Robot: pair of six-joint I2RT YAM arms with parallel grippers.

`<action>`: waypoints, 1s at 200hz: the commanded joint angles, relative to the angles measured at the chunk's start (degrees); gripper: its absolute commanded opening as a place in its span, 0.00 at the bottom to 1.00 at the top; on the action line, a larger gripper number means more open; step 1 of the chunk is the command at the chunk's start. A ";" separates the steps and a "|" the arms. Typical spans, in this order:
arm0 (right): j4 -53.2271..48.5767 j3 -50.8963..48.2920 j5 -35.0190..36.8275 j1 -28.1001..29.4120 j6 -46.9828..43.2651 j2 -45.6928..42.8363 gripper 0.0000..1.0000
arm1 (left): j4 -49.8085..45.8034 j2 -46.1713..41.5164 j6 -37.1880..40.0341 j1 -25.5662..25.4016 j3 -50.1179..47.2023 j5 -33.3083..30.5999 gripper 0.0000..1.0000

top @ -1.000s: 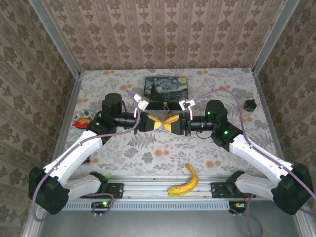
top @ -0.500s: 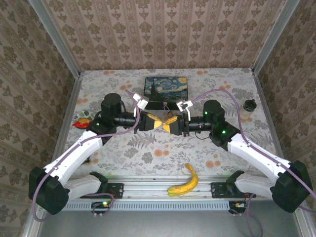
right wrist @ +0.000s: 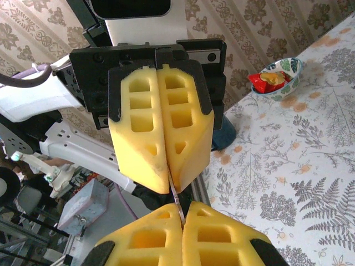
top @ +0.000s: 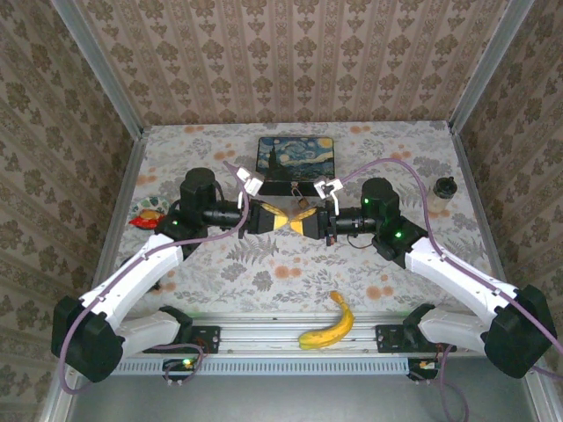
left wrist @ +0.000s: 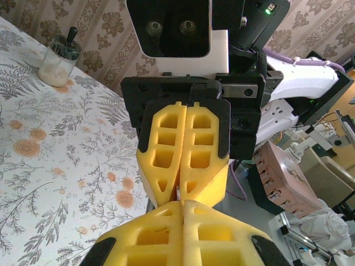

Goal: Unlock the padlock with the key

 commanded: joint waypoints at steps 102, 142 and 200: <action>-9.35 1.04 9.65 -1.97 -0.86 -3.13 0.00 | -6.99 -7.73 -2.26 2.52 -0.05 -30.66 0.63; -13.14 -0.80 14.85 -6.77 4.42 -4.76 0.00 | -19.40 -7.75 1.81 -6.35 1.39 -63.62 0.65; -18.95 -4.08 19.48 -14.57 11.30 -8.22 0.00 | -13.99 1.66 -5.29 -13.92 -0.48 -82.15 0.78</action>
